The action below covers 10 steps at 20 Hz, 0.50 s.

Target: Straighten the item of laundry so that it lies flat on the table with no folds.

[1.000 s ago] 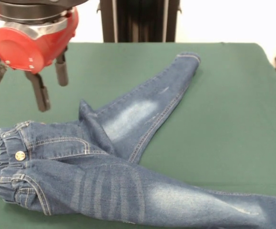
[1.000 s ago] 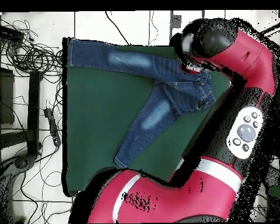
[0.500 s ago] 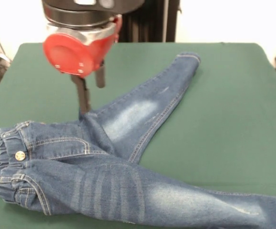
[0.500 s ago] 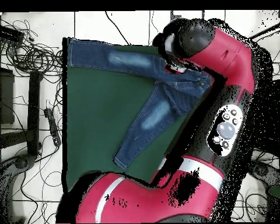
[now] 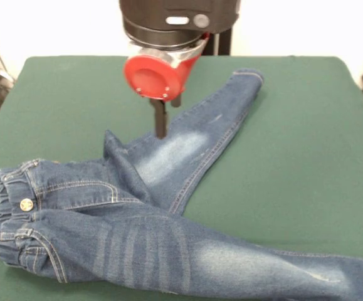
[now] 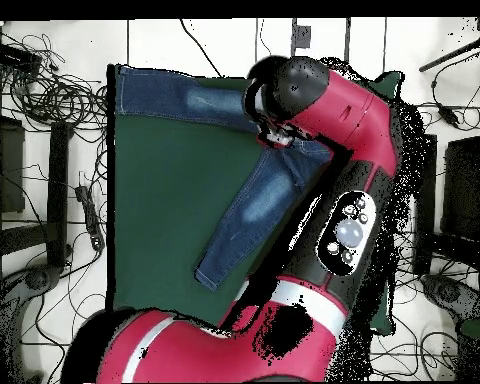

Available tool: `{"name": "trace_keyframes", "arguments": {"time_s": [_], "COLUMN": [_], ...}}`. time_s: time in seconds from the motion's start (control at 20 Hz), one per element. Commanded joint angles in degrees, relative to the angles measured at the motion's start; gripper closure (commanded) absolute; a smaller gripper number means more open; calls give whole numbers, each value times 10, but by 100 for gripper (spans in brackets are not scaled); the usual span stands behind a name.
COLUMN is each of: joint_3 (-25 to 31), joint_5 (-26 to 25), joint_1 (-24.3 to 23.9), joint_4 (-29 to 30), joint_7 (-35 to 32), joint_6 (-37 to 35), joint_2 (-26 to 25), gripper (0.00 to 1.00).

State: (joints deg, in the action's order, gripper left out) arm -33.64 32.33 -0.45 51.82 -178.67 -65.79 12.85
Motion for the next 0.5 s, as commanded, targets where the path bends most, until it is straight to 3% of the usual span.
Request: {"name": "trace_keyframes", "arguments": {"time_s": [0.05, 0.5], "joint_3": [13, 10], "joint_5": [8, -5], "joint_1": [42, 58], "joint_4": [157, 223], "joint_7": [-168, -119], "joint_6": [35, 34], "joint_2": [35, 84], "gripper": [0, 0]}}
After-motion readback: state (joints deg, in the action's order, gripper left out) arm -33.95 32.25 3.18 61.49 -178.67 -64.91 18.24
